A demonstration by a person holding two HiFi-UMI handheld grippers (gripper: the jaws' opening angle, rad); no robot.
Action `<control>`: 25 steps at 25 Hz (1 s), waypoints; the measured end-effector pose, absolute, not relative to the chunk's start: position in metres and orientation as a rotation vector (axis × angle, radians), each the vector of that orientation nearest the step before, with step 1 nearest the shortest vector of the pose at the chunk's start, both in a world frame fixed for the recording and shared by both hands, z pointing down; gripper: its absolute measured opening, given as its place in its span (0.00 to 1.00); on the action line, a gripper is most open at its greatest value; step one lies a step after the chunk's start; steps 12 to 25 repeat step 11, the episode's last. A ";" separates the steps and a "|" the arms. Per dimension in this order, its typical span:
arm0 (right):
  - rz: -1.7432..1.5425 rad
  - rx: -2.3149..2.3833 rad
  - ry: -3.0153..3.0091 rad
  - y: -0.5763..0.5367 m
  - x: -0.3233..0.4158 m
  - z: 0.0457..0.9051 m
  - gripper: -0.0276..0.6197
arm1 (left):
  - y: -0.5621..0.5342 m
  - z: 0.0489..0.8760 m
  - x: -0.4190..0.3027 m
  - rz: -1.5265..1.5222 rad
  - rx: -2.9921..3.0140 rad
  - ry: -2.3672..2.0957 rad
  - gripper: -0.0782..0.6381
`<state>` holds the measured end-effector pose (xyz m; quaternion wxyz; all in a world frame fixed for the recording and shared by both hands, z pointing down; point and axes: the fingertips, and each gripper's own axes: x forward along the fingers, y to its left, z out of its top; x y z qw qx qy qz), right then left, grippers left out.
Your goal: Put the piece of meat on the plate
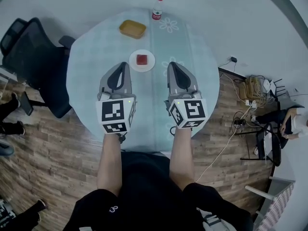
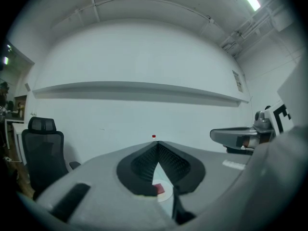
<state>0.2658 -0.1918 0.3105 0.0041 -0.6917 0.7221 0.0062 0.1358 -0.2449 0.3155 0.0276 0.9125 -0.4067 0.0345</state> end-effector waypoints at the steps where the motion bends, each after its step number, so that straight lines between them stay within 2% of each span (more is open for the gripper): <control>1: 0.013 -2.167 2.265 -0.193 0.267 0.313 0.05 | -0.246 0.317 0.137 0.111 2.817 -1.256 0.10; 11: -0.029 -2.160 2.281 -0.195 0.288 0.328 0.05 | -0.243 0.333 0.163 0.139 2.798 -1.208 0.10; 25: -0.029 -2.160 2.281 -0.195 0.288 0.328 0.05 | -0.243 0.333 0.163 0.139 2.798 -1.208 0.10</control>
